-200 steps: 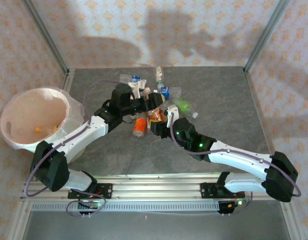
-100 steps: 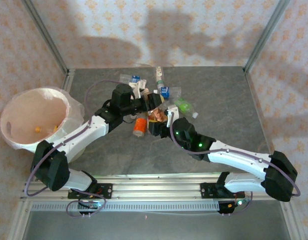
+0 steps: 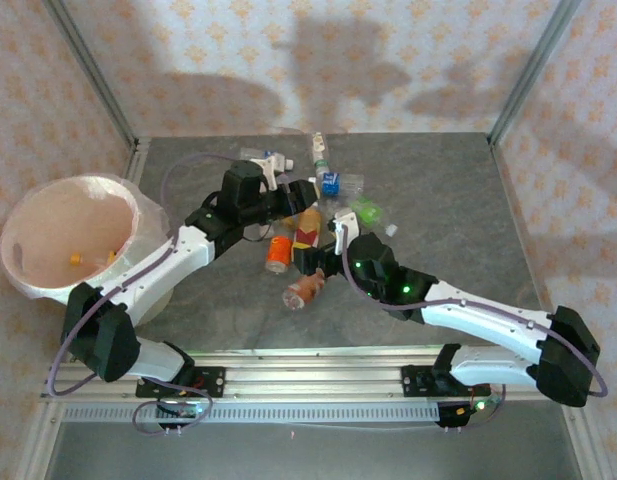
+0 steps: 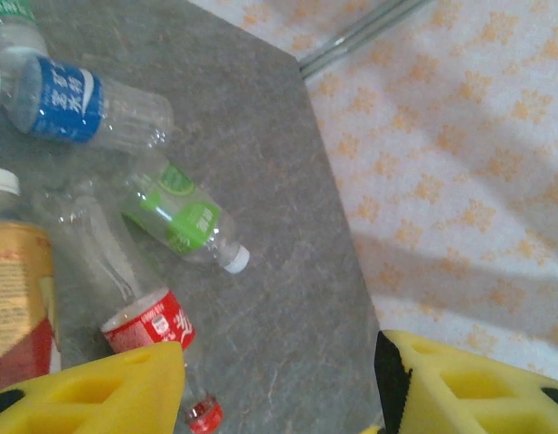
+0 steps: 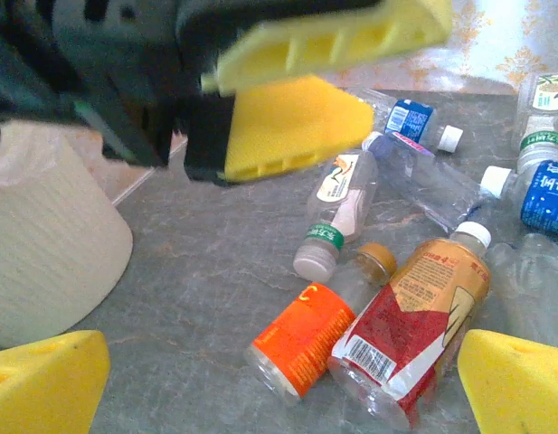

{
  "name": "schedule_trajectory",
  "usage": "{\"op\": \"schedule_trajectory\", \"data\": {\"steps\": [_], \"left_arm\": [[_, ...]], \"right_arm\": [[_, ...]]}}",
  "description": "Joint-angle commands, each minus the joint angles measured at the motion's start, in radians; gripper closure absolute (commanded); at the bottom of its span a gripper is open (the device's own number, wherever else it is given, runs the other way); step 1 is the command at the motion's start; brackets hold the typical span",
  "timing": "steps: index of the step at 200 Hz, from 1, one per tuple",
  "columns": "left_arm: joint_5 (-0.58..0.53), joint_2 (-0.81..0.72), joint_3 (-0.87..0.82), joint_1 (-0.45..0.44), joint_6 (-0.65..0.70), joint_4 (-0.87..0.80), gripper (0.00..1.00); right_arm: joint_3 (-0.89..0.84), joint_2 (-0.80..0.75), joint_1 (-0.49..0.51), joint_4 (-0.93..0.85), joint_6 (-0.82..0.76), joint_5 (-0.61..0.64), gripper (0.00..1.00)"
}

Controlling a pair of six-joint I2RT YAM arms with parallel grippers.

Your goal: Put the plastic bottles in the bin

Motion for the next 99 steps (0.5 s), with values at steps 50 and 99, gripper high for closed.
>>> {"op": "schedule_trajectory", "data": {"steps": [50,99], "left_arm": [[-0.201,-0.003,0.079,0.036,0.085,-0.26,0.39],[-0.311,-0.043,0.025,0.036,0.076,-0.443,0.06]], "right_arm": [[-0.048,-0.016,-0.002,-0.073,0.016,0.092,0.01],[-0.138,-0.134,0.002,-0.393,-0.085,-0.176,0.01]]}}
